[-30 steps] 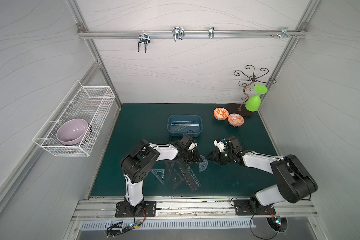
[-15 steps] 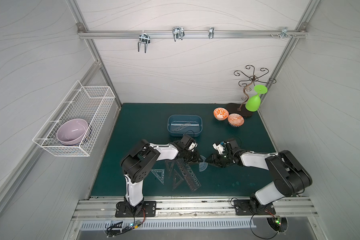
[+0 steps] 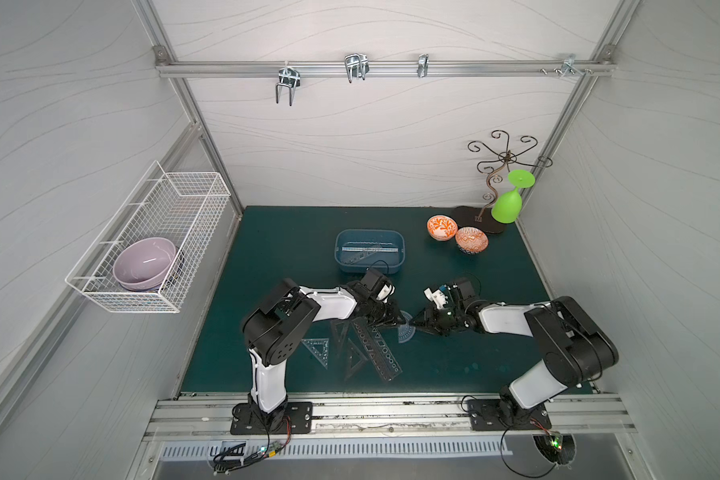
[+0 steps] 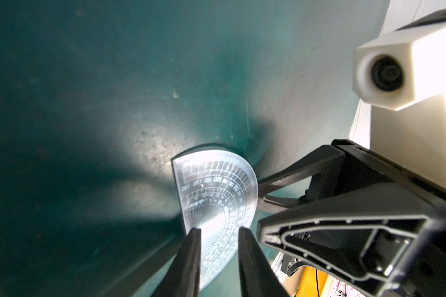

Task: Put the scattered rulers into the storage box
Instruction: Pick up the ruler from the center of the board.

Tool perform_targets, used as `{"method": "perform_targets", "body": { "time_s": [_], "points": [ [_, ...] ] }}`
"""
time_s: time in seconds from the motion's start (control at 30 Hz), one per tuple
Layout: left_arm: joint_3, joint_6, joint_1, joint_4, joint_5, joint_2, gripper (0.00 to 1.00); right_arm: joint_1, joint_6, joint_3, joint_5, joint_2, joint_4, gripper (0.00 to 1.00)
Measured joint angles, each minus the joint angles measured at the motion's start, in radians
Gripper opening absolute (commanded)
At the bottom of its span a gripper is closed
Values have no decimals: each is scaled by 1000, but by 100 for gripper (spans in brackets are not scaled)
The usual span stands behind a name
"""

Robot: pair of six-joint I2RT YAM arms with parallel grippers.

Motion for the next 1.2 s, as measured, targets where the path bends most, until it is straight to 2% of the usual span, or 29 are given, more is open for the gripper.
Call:
{"method": "perform_targets", "body": {
  "time_s": [0.1, 0.2, 0.47, 0.6, 0.77, 1.03, 1.2],
  "points": [
    [0, 0, 0, 0, 0, 0, 29, 0, 5, -2, 0, 0, 5, 25],
    [0, 0, 0, 0, 0, 0, 30, 0, 9, -2, 1, 2, 12, 16],
    [0, 0, 0, 0, 0, 0, 30, 0, 18, -2, 1, 13, 23, 13],
    [-2, 0, 2, 0, -1, -2, 29, 0, 18, -2, -10, 12, 27, 5],
    [-13, 13, 22, -32, -40, -32, 31, -1, 17, -1, -34, 3, 54, 1],
    [-10, 79, 95, -216, -123, -239, 34, -2, 7, 39, -13, -41, -10, 1],
    [43, 146, 168, -374, -194, -332, 36, -2, -13, 155, 10, -68, -93, 1]
  ]
}}
